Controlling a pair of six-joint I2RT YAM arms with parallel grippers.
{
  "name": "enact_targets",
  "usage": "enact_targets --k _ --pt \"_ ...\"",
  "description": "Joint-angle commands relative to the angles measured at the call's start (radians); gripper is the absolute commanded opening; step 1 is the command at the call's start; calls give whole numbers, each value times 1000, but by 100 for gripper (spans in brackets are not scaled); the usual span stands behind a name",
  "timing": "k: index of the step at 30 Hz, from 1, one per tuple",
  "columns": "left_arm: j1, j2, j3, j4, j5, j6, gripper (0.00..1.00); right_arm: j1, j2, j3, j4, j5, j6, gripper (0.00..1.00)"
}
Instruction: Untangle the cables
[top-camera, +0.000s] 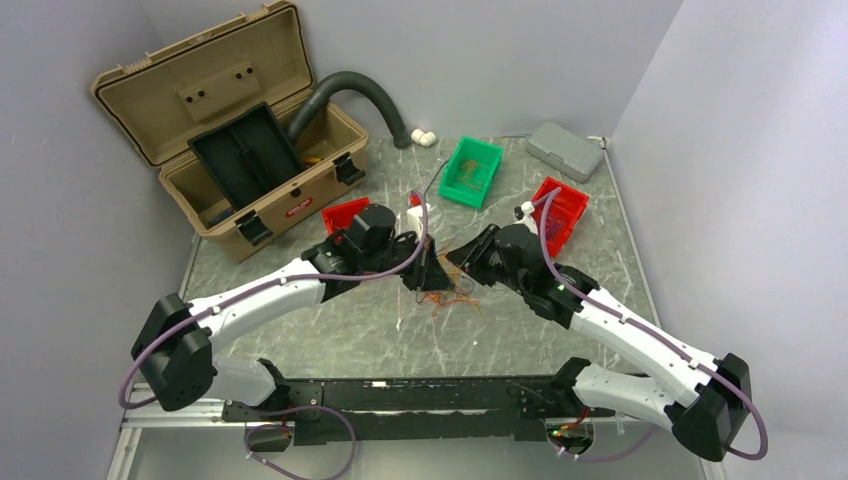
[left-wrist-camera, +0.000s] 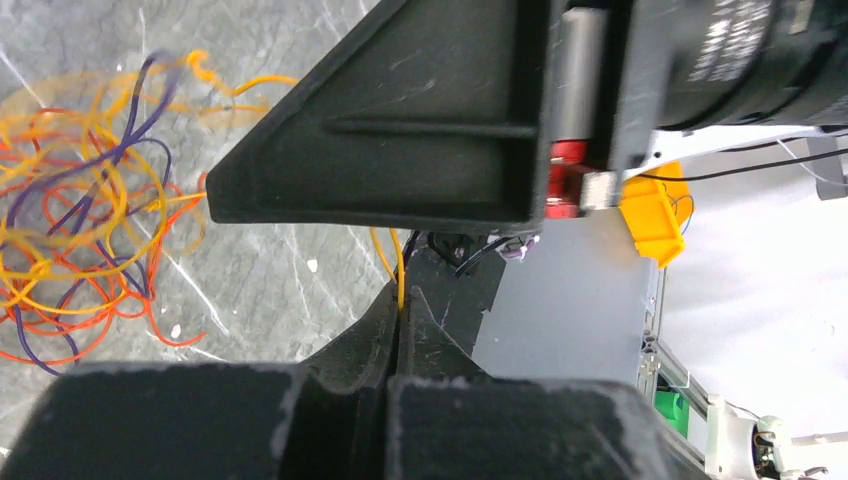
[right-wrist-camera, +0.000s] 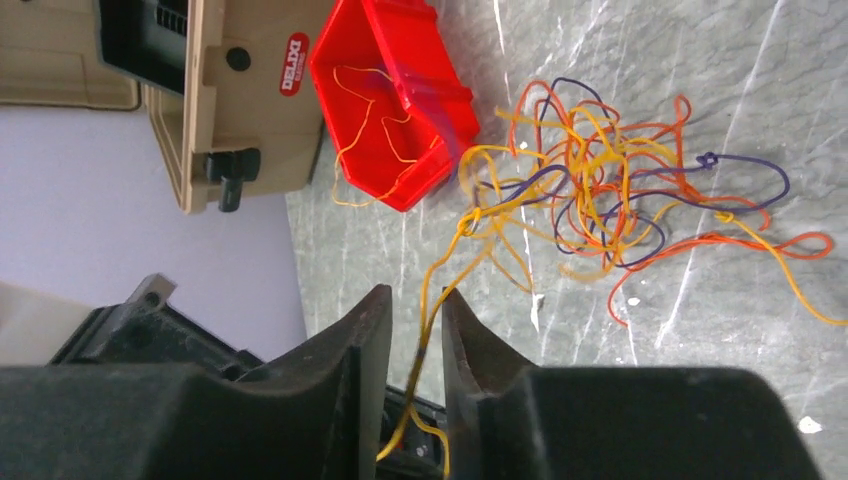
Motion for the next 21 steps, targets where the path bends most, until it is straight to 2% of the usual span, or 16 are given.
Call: enact_targets --k 1,3,5,8,14,17,20,21 --pt "-4 -93 69 13 8 39 0 -7 -45 -32 45 59 -5 32" --pt "-5 -123 108 -46 45 45 0 -20 -51 -76 76 71 5 32" --pt "-4 -131 181 -88 145 32 0 -42 -40 -122 118 56 13 33" --pt "-6 -140 264 -83 255 -15 0 -93 5 -166 159 -13 31 32" --pt "0 -193 346 -168 204 31 0 -183 84 -211 233 -138 -7 33" --pt "6 -191 391 -240 170 70 0 -215 70 -205 267 -194 -204 45" --pt "7 -171 421 -297 140 103 0 -221 15 -174 234 -236 -456 69" --pt "7 -163 429 -308 144 109 0 -221 -21 -181 245 -260 -535 73"
